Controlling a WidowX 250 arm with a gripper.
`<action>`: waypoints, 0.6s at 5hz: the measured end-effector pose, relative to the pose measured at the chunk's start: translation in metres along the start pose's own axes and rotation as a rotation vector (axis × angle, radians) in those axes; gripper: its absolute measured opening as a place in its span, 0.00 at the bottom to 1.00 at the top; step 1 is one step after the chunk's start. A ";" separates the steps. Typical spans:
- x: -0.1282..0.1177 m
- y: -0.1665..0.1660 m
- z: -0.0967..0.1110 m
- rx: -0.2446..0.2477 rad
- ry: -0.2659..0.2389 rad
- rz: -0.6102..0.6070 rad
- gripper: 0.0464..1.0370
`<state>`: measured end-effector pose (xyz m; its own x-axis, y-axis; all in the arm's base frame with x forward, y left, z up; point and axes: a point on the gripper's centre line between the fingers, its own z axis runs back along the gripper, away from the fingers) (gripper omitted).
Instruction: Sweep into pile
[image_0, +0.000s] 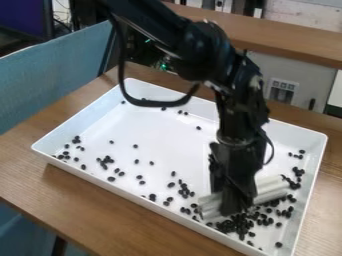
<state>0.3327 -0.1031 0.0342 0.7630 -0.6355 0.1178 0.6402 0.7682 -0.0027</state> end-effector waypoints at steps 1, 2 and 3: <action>-0.020 0.042 0.027 0.068 -0.014 0.147 0.34; -0.047 0.088 0.048 0.145 -0.005 0.298 0.34; -0.072 0.121 0.054 0.207 0.004 0.379 0.34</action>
<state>0.3503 0.0398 0.0786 0.9414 -0.3052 0.1434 0.2833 0.9465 0.1543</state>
